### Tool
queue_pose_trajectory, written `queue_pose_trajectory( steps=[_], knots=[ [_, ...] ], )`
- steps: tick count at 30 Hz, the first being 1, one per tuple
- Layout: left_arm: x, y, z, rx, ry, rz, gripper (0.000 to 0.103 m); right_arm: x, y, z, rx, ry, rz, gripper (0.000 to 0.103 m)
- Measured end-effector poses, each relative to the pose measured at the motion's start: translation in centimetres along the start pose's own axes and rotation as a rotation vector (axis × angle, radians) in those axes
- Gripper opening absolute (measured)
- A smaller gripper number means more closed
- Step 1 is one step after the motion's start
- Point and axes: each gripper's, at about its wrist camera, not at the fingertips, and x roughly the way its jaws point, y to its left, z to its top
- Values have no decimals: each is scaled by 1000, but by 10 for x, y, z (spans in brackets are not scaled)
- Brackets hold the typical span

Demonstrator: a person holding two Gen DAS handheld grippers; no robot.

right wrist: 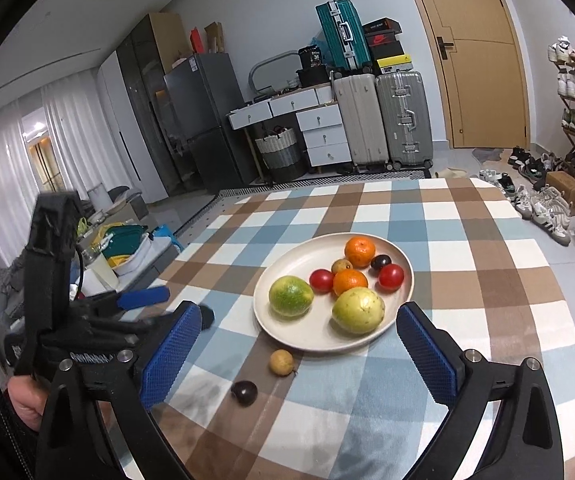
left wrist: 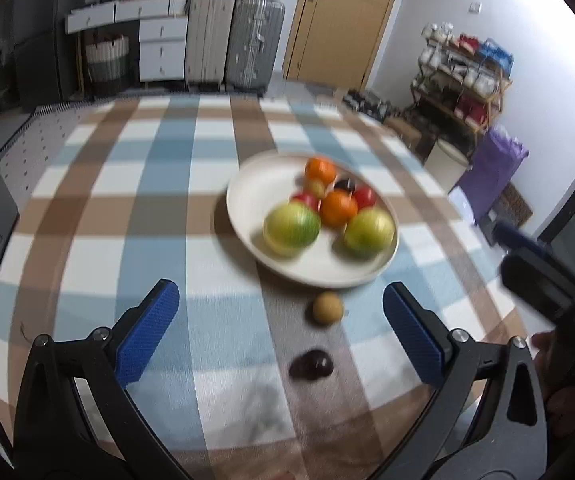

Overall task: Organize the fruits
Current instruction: 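Pull both open tools back toward the remaining loose fruit, then lower the left tool onto the loose dark plum and close on it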

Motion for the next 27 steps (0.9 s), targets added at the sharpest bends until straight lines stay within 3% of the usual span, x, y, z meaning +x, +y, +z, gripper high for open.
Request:
queue_pose_trajectory(
  steps=[13,20,23,25,27],
  knots=[
    [40,-6,-45,55,128,-6,102,-10,5,-18,8,11,-20,100],
    [50,-13,-53,89,141,2,101,-14,8,-24,4,19,-28,100],
    [51,-14,-52,95,132,-15,91,-15,8,-28,3,24,-33,100],
    [54,-15,-53,109,138,-34,75,-14,8,-29,2,29,-39,100],
    [53,-15,-53,124,138,-49,52,-14,7,-31,5,36,-42,100]
  ],
)
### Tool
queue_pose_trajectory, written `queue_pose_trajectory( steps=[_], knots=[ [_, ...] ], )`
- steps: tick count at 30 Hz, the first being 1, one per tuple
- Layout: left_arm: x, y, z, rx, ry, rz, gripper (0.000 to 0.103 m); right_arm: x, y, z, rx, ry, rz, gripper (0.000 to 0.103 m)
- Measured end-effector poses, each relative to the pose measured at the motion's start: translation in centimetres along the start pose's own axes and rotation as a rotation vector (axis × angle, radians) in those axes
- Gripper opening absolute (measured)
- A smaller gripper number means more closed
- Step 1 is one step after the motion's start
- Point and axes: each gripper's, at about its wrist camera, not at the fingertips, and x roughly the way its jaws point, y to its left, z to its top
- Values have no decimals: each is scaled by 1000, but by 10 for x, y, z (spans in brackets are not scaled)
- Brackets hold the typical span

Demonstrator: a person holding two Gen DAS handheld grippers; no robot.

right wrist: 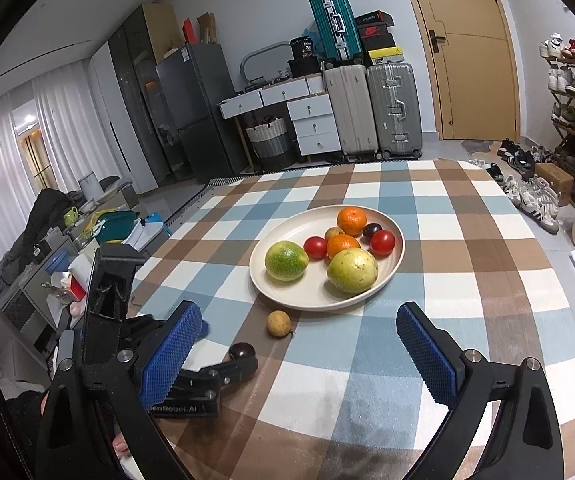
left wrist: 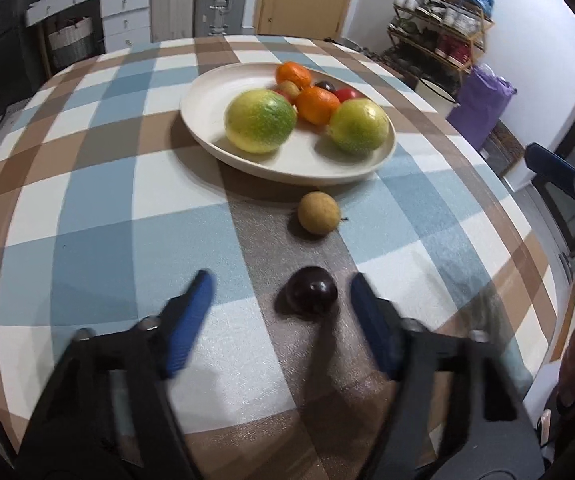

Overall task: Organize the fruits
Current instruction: 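Lower the left tool onto the loose dark plum and close on it, then lift the dark plum with the left tool while the right tool grasps the small brown fruit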

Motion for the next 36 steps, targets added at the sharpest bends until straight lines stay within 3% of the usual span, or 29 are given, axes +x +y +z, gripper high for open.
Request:
queue_pose_trajectory(
  steps=[2,3,5,23,32,36],
  knots=[
    [0,1,-1,6,2,-75,28,1,-1,-2,5,7,0,100],
    [-1,0,0,5,11,-101,23,2,-1,-3,6,10,-1,100],
    [-3,-3,-1,29,-4,-69,23,4,-2,-4,11,19,-2,100],
    [-48,34,-8,-66,-108,-80,23,47,-7,-20,62,151,15,100],
    [-46,54,-10,-104,-105,-103,23,79,1,-23,57,212,39,100],
    [-45,60,-11,-116,-103,-110,23,96,3,-23,57,240,48,92]
  ],
)
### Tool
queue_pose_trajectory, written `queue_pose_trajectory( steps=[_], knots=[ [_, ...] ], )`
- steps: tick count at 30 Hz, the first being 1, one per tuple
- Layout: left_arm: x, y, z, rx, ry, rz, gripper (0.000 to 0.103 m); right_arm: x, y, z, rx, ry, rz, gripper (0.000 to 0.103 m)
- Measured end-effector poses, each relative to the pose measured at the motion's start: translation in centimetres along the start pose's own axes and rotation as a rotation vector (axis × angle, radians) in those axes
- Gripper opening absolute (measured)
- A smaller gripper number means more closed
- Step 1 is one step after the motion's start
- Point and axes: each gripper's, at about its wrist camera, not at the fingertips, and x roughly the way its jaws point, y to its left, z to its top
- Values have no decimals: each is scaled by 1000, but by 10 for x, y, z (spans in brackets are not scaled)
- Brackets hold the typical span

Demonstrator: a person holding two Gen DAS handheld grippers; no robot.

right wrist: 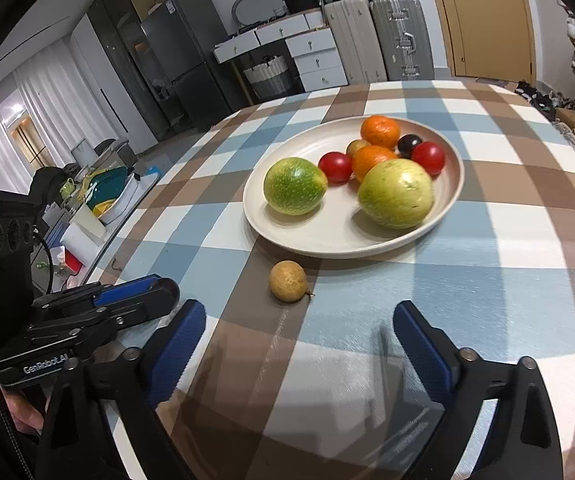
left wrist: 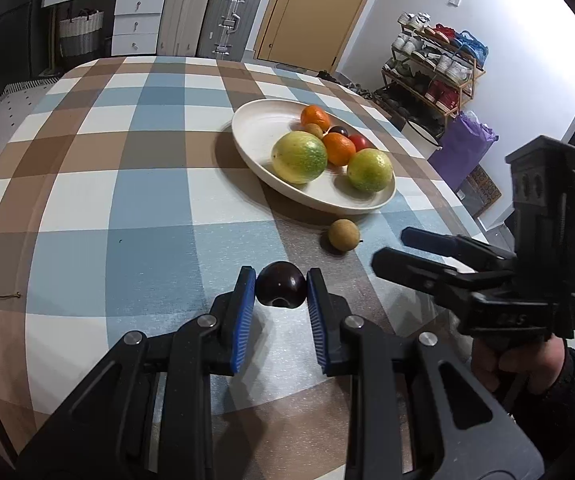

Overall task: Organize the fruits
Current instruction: 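Lift the dark plum with the left tool while the right tool grasps the small brown fruit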

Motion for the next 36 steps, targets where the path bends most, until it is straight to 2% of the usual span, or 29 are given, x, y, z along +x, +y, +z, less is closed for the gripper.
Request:
queue_pose_trajectory(
  steps=[5,11,13,15,17,25,36],
  knots=[
    [4,5,1,-10,11,-21,23,17,1,5,-2,34,-1,84],
    [8,7,3,-21,17,-35,23,31,3,13,-17,45,6,68],
    [9,7,3,-22,19,-35,23,34,6,14,-30,52,22,53],
    [11,9,4,-27,22,-36,23,37,10,15,-54,55,2,45],
    [11,10,4,-31,20,-32,23,40,14,16,-76,62,-13,26],
    [5,11,15,-35,3,-11,23,33,13,14,-59,49,41,25],
    [-3,-9,51,-5,-21,-27,23,-14,13,36,-55,-53,130,25]
  ],
)
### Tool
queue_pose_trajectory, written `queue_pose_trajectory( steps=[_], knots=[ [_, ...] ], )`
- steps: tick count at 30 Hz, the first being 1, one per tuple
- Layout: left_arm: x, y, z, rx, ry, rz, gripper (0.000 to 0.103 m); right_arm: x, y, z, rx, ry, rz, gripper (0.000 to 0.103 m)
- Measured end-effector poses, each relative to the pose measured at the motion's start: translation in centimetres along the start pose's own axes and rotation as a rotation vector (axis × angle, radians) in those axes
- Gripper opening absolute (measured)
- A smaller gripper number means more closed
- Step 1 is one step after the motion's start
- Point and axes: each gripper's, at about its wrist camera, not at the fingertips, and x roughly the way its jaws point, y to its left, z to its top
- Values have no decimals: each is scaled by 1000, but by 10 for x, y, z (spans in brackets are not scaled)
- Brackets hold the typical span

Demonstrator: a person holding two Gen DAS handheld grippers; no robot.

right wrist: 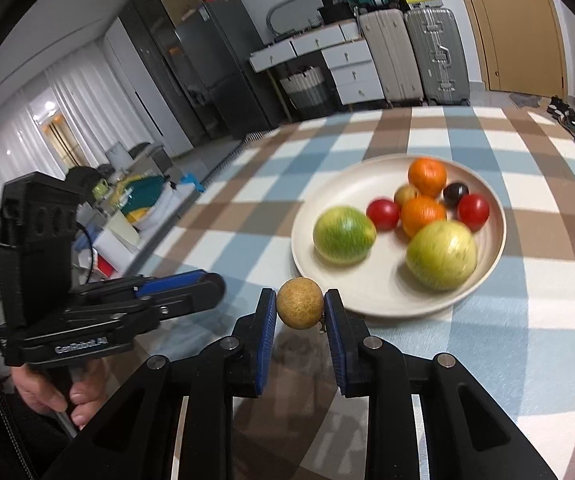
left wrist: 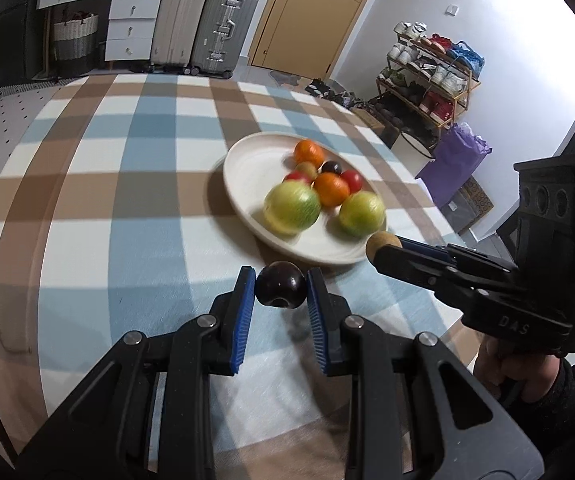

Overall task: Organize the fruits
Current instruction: 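Lift the dark plum with the left tool while the right tool grasps the small brown fruit, then carry the dark plum and small brown fruit over the cream plate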

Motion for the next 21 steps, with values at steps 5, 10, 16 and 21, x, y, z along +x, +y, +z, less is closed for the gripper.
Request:
queue_pose_trajectory(
  steps=[5,10,16,21],
  knots=[
    [7,-13,27,11,6,-8,23,-13,-4,15,9,-33,20,25],
    [17,-26,50,38,7,33,23,-18,-12,30,11,-55,20,25],
    [29,-33,76,54,12,23,23,-17,-24,47,18,-65,26,25],
    [42,-38,97,66,14,25,23,-12,-35,63,31,-68,28,25]
  ],
)
